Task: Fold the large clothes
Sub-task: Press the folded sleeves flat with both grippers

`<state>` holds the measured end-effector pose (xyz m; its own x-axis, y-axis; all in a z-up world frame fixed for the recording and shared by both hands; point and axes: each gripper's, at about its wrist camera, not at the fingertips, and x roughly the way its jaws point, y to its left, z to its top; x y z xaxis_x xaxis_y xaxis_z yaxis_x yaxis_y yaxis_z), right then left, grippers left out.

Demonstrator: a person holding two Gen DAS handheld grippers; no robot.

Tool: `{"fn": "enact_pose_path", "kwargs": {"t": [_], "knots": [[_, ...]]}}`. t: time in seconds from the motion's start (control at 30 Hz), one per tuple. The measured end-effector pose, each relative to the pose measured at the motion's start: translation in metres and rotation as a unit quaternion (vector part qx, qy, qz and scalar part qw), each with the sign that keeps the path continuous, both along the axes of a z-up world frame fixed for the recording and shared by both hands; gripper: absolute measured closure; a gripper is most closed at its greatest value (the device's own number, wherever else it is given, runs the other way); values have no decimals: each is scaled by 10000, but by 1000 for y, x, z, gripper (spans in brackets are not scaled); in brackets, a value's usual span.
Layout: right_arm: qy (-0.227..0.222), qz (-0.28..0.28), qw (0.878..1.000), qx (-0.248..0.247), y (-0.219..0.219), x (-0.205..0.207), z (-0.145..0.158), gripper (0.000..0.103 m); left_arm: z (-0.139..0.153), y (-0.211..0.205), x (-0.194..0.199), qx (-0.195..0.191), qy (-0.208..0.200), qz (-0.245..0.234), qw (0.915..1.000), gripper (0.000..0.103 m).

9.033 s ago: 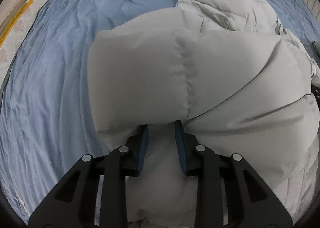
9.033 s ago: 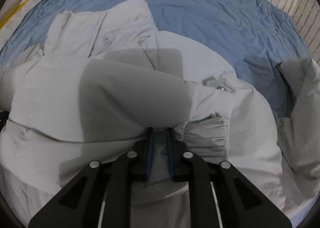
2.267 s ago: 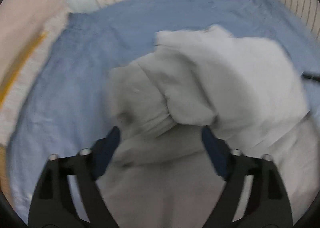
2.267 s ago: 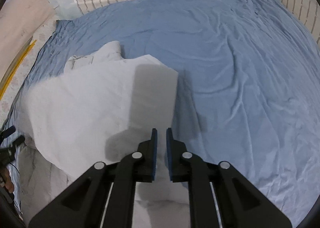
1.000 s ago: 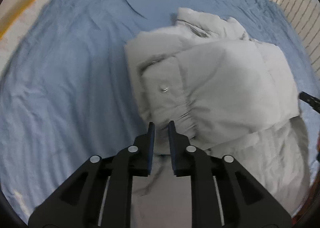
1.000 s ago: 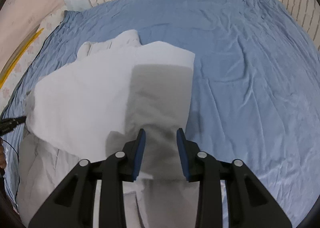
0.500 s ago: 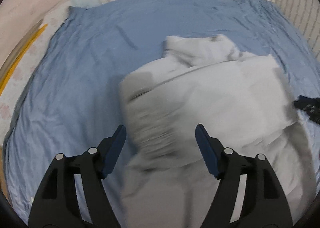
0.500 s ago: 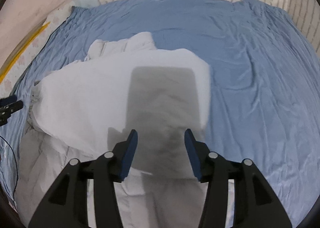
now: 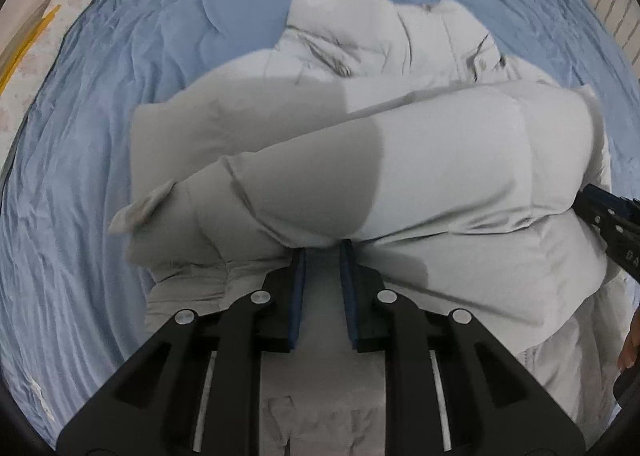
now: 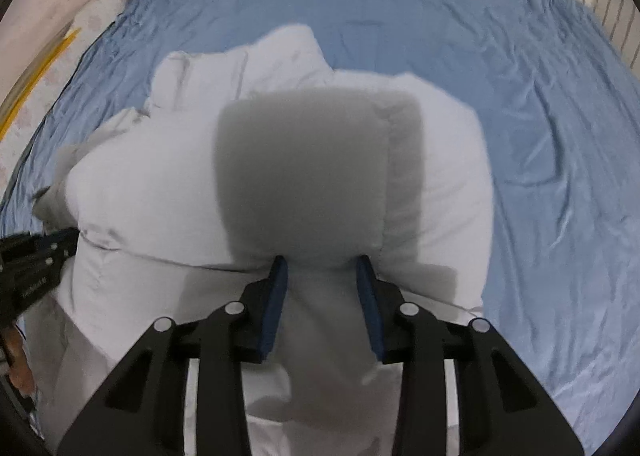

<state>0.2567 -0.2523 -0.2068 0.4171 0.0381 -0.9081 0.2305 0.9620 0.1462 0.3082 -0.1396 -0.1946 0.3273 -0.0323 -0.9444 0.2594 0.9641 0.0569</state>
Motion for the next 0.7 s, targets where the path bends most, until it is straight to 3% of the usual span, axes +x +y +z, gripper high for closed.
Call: {"fn": "enact_pose_path", "kwargs": {"t": [0.2,0.7], "knots": [[216,68,9997,24,-2,13,-17,67,-18,-9,17,125,123,57,9998,85],[311,126,9991,-246,4,16,-26,67,-36,-20,12,338,96,1,9994,86]]}}
